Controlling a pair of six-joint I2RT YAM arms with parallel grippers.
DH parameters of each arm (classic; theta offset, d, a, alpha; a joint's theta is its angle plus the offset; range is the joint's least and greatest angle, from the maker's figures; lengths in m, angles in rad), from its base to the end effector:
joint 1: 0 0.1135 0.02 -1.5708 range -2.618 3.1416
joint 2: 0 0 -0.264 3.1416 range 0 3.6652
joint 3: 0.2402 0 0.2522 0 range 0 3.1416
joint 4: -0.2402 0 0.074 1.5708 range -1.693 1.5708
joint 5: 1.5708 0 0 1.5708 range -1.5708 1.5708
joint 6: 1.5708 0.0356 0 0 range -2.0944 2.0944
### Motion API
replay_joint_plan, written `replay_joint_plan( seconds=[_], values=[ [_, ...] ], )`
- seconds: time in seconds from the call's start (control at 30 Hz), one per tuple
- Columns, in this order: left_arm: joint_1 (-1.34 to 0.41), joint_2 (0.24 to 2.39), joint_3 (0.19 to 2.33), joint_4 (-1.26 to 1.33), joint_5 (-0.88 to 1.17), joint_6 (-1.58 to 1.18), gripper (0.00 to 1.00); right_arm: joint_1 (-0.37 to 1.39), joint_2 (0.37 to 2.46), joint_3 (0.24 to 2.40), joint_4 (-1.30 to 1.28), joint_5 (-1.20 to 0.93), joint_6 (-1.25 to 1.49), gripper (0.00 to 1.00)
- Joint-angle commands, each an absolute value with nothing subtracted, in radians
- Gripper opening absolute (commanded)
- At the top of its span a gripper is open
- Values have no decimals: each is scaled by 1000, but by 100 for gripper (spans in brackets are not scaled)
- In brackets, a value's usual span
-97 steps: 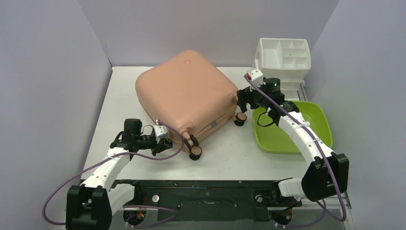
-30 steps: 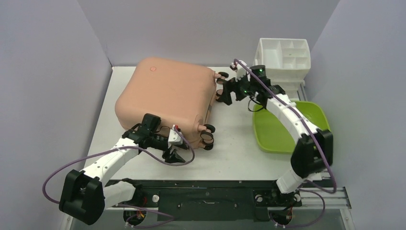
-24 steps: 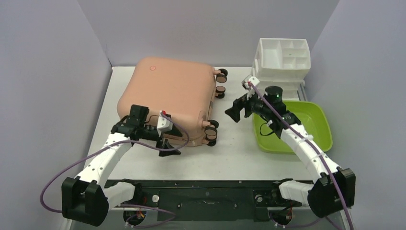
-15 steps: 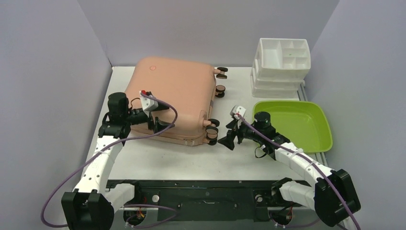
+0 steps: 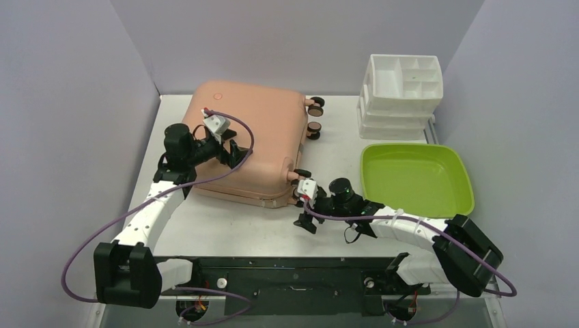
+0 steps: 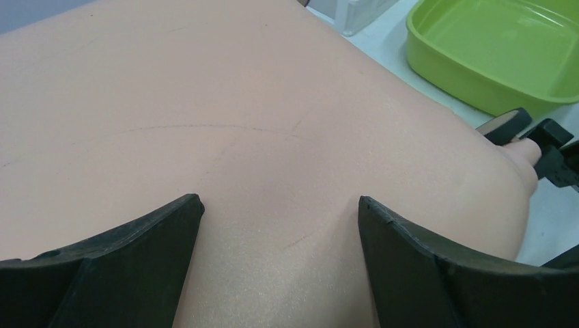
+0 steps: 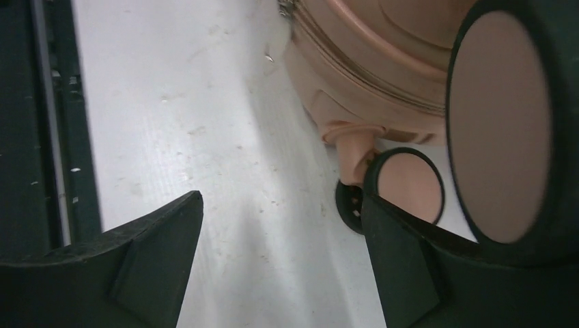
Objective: Open, take out, and arrange the luggage
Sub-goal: Adjust the luggage at the center of the board.
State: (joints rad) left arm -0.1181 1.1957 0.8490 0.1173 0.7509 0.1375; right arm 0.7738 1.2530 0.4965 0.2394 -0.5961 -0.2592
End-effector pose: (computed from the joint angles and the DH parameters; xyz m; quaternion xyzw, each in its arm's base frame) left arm 0.2667 -0.0561 0.3096 0.3189 0.6938 -0.2816 0.5810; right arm 0.1625 0.1867 0.1886 -0.5364 0.6456 0.3678 0.4002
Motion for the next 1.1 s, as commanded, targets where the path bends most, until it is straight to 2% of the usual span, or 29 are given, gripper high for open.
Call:
replay_joint_plan(
  seconds=[0.0, 0.17, 0.4, 0.6, 1.07],
  values=[
    [-133, 1253, 869, 132, 613, 113, 82, 836, 1314, 562, 448, -374, -262, 81],
    [-162, 1292, 886, 110, 555, 113, 82, 819, 1330, 573, 539, -250, -179, 81],
    [-170, 1330, 913, 77, 426, 118, 82, 635, 1328, 616, 572, -274, -7, 82],
    [-170, 1360, 937, 55, 311, 118, 82, 578, 1372, 683, 571, -259, 61, 82],
    [-150, 1438, 1011, -38, 59, 146, 82, 548, 1637, 995, 493, -254, 59, 81]
  ],
)
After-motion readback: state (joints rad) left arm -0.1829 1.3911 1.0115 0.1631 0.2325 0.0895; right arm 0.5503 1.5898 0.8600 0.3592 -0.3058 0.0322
